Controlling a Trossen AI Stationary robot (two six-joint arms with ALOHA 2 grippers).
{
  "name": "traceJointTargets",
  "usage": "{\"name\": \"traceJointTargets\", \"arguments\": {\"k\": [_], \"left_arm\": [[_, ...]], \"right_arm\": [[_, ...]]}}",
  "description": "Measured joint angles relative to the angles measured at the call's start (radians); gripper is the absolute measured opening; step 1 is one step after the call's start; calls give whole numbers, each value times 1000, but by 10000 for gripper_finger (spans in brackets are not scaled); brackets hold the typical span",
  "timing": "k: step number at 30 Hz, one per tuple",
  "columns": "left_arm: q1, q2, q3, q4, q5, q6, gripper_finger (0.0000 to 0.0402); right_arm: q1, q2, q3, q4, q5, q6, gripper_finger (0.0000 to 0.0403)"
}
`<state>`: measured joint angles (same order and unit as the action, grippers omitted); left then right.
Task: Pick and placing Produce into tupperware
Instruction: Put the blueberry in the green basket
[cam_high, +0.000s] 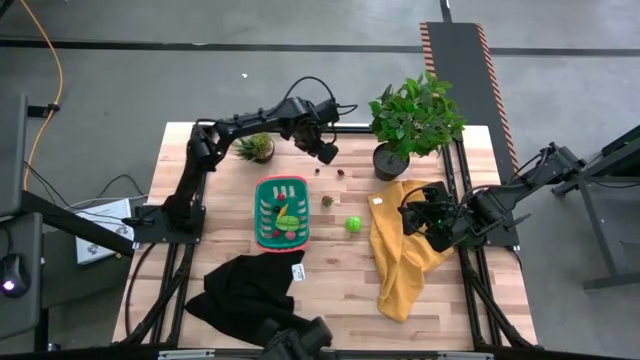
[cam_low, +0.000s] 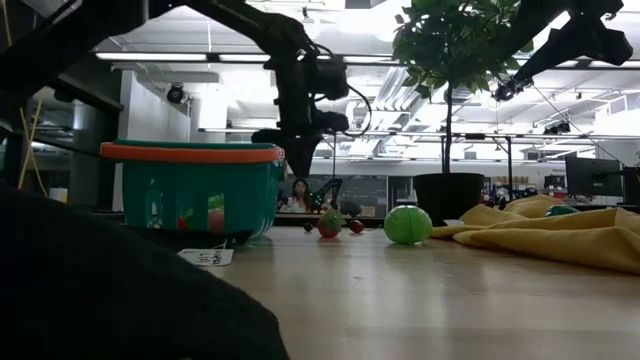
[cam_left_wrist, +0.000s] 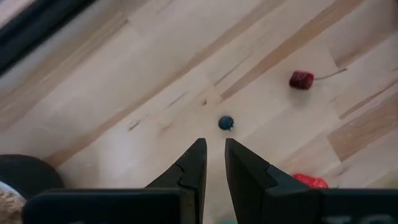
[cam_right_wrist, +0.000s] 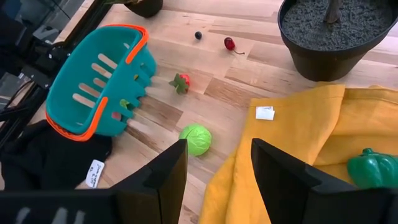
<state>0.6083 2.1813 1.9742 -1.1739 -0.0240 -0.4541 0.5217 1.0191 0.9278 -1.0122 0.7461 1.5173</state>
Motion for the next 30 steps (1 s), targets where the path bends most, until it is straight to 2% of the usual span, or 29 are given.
{"name": "traceJointTargets", "arguments": {"k": [23, 30], "left_arm": [[0, 59, 13, -43, 51, -21, 49], [-15, 80, 14, -1, 58, -12, 49]], "right_arm": [[0, 0, 0, 0, -2, -57, 169], [0, 0, 0, 1, -2, -57, 169]]}}
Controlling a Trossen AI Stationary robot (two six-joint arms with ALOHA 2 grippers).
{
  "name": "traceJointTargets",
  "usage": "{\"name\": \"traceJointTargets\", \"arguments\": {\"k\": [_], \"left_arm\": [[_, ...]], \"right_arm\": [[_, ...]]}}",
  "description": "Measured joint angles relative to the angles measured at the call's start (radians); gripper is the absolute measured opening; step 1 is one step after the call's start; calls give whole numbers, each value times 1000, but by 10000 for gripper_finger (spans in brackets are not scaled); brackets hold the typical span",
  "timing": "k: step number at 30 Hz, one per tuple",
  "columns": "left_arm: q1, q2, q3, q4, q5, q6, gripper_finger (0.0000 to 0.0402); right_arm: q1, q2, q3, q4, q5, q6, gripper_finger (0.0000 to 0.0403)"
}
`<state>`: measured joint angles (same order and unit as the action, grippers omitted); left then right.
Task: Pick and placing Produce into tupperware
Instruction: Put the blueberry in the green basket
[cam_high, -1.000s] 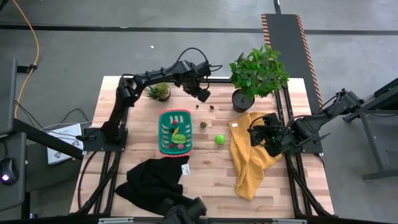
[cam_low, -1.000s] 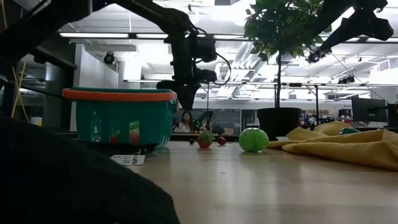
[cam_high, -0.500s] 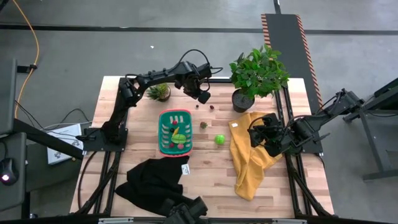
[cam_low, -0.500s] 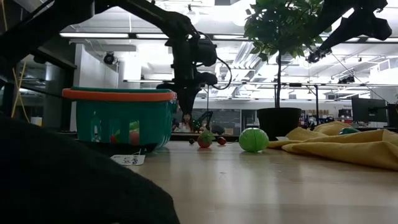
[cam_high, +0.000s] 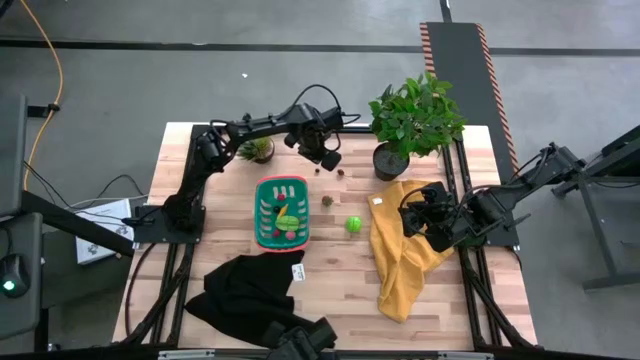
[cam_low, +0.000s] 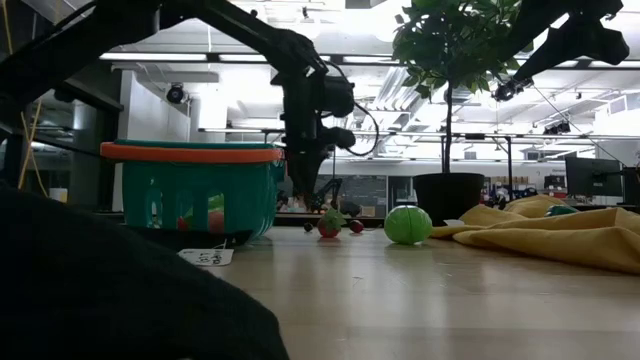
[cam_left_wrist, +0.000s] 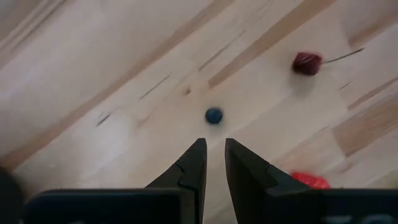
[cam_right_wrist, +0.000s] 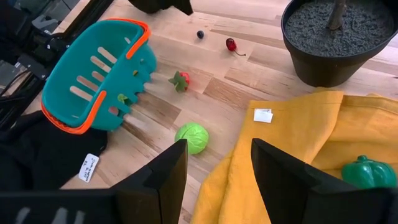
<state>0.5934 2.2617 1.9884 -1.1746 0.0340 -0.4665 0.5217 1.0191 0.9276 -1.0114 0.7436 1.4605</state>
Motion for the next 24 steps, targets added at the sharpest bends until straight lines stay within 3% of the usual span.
{"name": "traceJointTargets", "arguments": {"k": [4, 13, 24], "left_arm": [[-4, 5, -2, 1, 19, 47, 58], [-5, 4, -2, 34, 20, 39, 121], [-5, 15, -1, 51, 26, 39, 118]], "right_arm": [[0, 0, 0, 0, -5, 0, 169], [0, 0, 0, 1, -6, 0, 169], [0, 0, 0, 1, -8, 0, 169]]}}
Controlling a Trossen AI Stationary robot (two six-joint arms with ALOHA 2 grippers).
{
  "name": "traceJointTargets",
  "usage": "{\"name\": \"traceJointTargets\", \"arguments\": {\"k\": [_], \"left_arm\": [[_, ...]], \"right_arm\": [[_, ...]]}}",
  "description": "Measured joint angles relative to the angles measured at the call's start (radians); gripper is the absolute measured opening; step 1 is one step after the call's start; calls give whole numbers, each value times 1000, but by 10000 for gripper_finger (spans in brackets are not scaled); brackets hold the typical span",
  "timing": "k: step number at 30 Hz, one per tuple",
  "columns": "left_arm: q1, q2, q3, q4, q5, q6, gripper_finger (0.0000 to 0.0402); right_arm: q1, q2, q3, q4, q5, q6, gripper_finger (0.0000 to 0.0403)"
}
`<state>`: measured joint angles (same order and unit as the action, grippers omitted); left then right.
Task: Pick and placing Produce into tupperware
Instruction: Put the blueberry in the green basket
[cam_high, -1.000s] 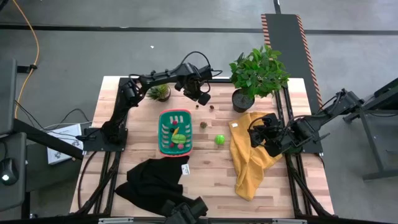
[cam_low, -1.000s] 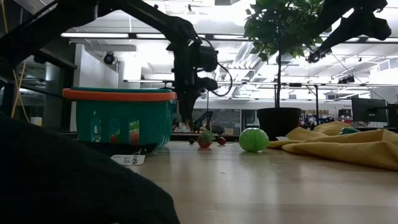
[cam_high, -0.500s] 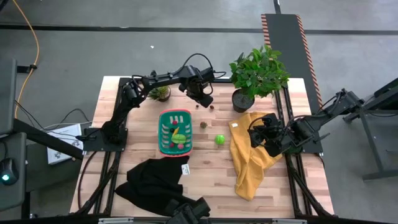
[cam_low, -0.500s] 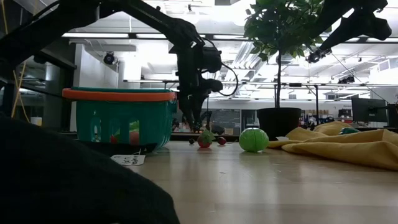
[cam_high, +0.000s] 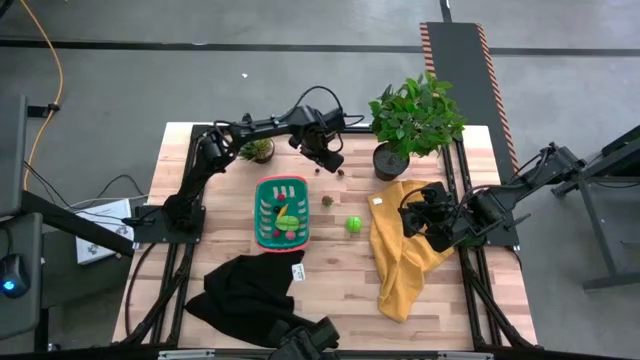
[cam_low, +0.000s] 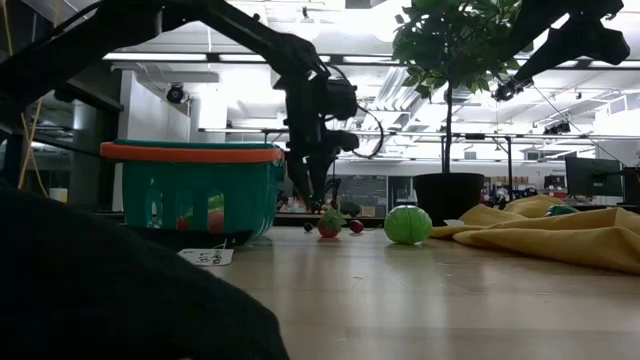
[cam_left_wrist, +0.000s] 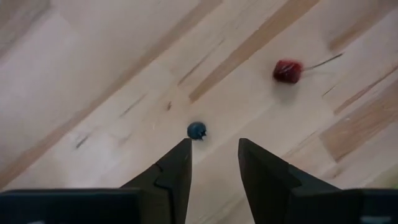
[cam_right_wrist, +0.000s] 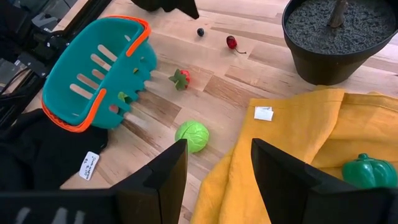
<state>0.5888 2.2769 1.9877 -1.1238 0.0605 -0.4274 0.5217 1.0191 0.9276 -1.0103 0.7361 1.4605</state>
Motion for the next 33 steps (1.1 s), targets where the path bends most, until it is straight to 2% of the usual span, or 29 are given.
{"name": "traceJointTargets", "arguments": {"k": [21, 33], "left_arm": [[-9, 63, -2, -21, 9, 31, 115], [-6, 63, -1, 11, -27, 42, 115]], "right_arm": [[0, 0, 0, -1, 1, 4, 169], [0, 0, 0, -1, 2, 4, 169]]}}
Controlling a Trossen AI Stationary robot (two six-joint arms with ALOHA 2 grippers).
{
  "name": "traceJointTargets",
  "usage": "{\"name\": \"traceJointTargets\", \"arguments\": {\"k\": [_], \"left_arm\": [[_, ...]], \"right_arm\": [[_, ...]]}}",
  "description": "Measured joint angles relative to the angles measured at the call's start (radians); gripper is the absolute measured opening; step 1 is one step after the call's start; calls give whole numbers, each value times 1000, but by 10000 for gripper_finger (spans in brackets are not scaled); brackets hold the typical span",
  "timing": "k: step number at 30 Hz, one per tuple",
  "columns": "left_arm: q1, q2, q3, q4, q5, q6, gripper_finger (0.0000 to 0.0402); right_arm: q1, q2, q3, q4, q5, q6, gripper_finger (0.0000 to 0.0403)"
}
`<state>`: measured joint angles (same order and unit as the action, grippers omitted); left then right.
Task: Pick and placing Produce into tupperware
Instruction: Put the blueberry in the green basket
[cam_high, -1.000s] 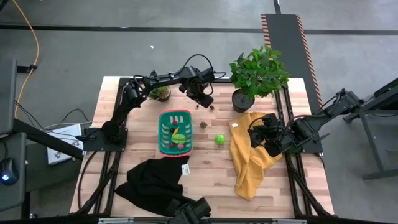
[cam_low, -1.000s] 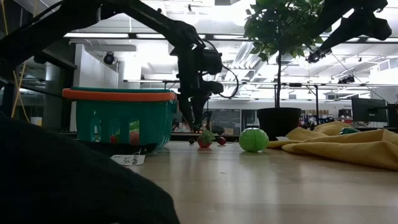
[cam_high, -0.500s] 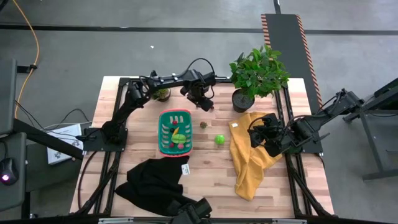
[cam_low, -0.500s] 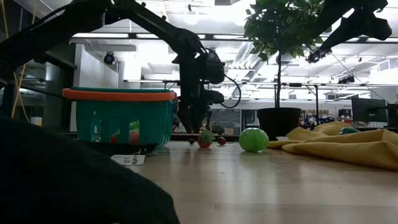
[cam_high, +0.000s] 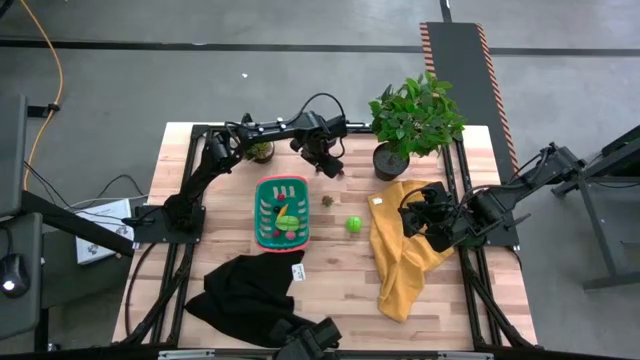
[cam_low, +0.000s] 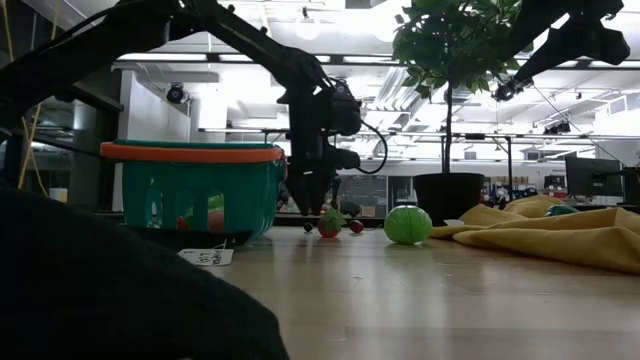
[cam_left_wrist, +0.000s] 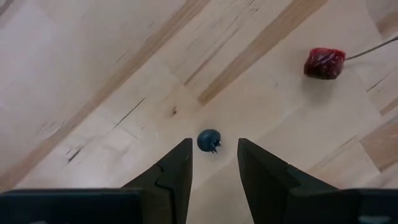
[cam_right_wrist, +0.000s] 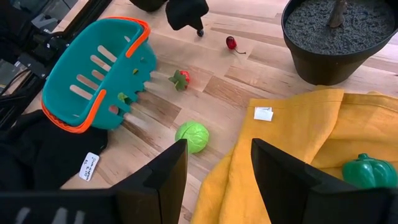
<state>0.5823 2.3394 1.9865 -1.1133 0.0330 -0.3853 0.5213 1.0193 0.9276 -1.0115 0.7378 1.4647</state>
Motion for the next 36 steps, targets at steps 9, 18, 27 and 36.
{"name": "traceJointTargets", "arguments": {"k": [9, 18, 27, 36], "left_arm": [[0, 2, 0, 2, 1, 23, 115], [0, 4, 0, -7, 0, 48, 115], [0, 4, 0, -6, 0, 87, 115], [0, 4, 0, -7, 0, 127, 115]], "right_arm": [[-7, 0, 0, 0, 0, 0, 169], [-24, 0, 0, 0, 0, -7, 169], [-24, 0, 0, 0, 0, -7, 169], [-24, 0, 0, 0, -1, -7, 169]]}}
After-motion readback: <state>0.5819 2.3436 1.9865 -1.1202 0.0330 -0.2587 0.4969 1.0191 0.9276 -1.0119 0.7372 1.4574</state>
